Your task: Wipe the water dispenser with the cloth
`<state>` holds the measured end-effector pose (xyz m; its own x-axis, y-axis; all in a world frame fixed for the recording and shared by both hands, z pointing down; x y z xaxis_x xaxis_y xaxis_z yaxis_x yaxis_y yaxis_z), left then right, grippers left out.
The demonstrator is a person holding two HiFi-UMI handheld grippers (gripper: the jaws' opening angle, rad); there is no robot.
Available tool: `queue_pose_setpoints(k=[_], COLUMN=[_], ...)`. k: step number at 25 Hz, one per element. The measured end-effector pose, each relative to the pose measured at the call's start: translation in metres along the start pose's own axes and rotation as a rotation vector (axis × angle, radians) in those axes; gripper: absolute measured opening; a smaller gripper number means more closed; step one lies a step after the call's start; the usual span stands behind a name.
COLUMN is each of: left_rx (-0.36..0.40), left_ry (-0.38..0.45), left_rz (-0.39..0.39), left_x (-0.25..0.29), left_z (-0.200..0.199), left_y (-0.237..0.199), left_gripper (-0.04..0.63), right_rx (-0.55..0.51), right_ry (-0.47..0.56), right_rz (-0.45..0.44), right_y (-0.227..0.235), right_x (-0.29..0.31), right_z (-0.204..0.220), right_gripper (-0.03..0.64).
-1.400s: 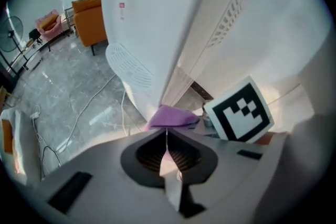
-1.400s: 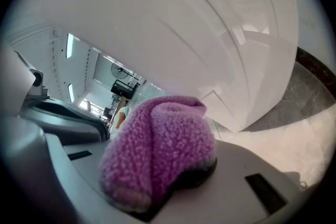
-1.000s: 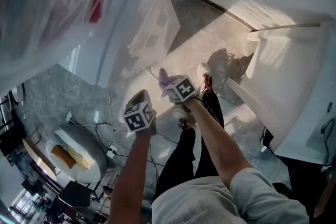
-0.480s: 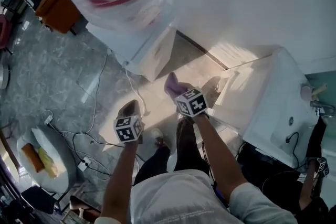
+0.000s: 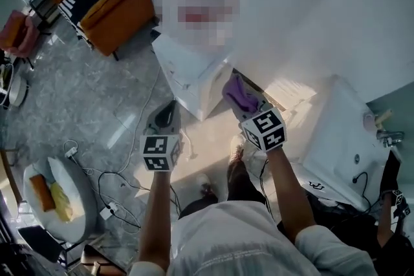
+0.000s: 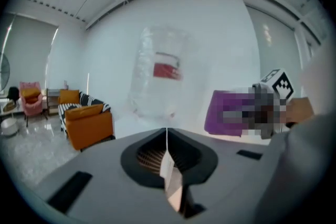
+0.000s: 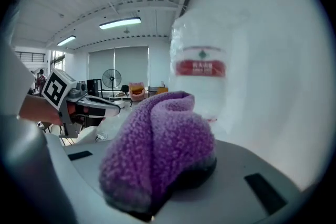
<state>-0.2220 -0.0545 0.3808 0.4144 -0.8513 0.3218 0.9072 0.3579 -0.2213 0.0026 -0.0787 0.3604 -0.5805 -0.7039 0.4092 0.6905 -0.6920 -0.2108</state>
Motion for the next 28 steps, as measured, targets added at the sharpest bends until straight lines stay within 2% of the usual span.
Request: queue_pose_setpoints(k=[2,4,8,13,16,20,28], left_rx=[0.112,0.192,0.233,0.354,0.376,0.385,0.385], left_ry=[0.020,0.053,0.137,0.230,0.284,0.344,0.340], left_rz=[0.022,0.037,0.060,0.063,0.064,0.043,0.026], left_x=[-0.020,-0.041,-0.077,-0.123,-0.149,-0.173,-0.185], left_z=[-0.025,-0.048,-0.089,-0.128,-0.144,-0.161,-0.157], left_y=[0.009,0.016,0.023,0.041,0.047,0.048,0.047], left_gripper=[0.018,0.018,0.018,0.018,0.018,0.018,0.018], right_rx=[-0.048,-0.083,-0.125,-0.193,-0.231,-0.235,-0.242], right_ry=[0.035,0.072,0.180,0.256,0.299,0.313,0.321], right_rz=[0.015,0.038,0.083,0.087,0.074,0.106,0.065], right_y=[-0.002,-0.002,-0.003,-0.023,-0.042,-0.053,-0.069], right_x=[-0.018,-0.038,-0.076,-0.105,-0.123,-0.139,-0.140], right_z=[-0.026,-0.051,-0.104,-0.154,-0.172,-0.178,-0.179], right_gripper=[0.065,0.064,0.065,0.065,0.065,0.065,0.064])
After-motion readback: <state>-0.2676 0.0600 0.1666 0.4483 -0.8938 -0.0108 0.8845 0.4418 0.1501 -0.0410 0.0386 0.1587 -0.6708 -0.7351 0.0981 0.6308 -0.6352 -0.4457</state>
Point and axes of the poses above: the fingertips, and each gripper's own axes: x forward along the fingers, y to its right, z out of its underside, the point moved 7 cm from there along -x, backward along the fingers, and after that the axes turned 10 degrees about -x, right-handed, at the moved point
